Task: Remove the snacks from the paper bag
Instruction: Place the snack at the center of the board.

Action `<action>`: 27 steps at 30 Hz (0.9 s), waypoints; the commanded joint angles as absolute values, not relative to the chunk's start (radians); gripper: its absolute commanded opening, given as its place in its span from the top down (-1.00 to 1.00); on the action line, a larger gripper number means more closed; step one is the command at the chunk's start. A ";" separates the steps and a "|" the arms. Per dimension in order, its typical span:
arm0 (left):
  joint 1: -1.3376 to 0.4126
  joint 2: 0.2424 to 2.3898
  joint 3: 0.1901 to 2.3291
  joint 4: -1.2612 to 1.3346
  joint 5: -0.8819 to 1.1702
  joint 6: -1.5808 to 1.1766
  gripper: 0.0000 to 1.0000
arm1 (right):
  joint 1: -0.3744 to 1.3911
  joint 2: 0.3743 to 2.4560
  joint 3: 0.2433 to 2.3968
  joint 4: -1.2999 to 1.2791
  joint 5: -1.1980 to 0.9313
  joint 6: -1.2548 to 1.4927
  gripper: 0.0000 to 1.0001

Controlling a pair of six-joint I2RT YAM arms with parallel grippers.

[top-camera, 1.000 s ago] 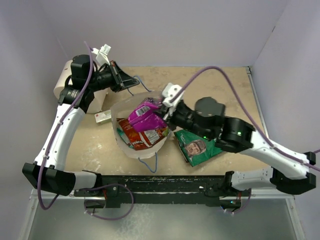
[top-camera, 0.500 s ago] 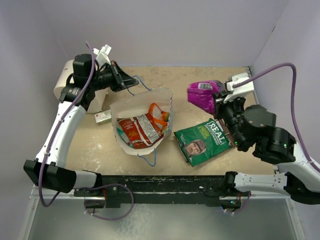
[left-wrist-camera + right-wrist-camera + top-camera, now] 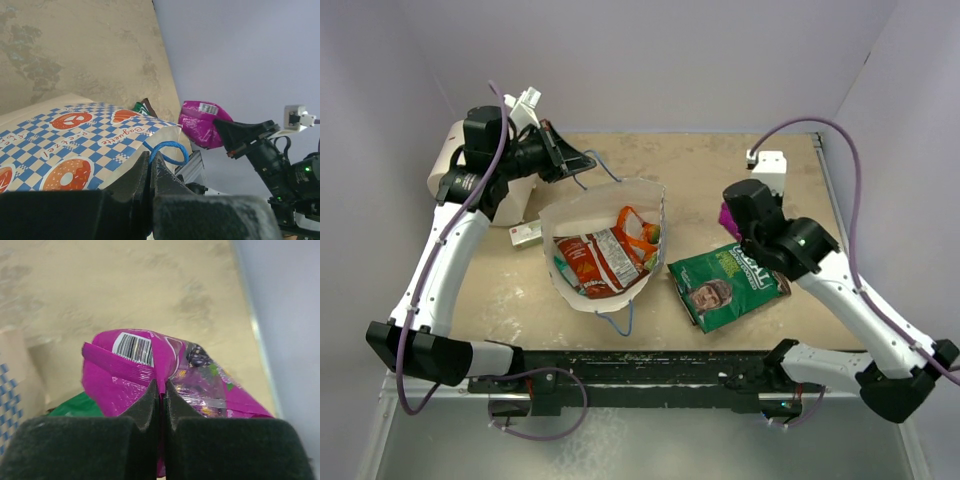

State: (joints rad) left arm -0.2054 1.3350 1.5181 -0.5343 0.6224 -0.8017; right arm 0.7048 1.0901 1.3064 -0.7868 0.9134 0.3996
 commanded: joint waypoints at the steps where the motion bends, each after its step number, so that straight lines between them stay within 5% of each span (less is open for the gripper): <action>1: -0.210 1.316 1.564 -0.523 0.626 -0.782 1.00 | 0.712 1.131 1.361 -0.831 0.752 0.644 1.00; 6: -0.210 1.314 1.564 -0.525 0.627 -0.780 1.00 | 0.711 1.184 1.369 -0.974 0.652 0.863 1.00; 16: -0.210 1.330 1.565 -0.511 0.649 -0.778 1.00 | 0.701 0.986 1.097 -0.436 0.254 0.355 1.00; 27: -0.209 1.322 1.578 -0.538 0.645 -0.762 1.00 | 0.671 1.251 1.436 -1.052 0.516 0.830 1.00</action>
State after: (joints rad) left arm -0.2054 1.3357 1.5337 -0.5621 0.6277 -0.7815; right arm 0.6727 1.2678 1.2976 -0.7944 0.3889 0.5907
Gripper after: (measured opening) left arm 0.011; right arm 0.014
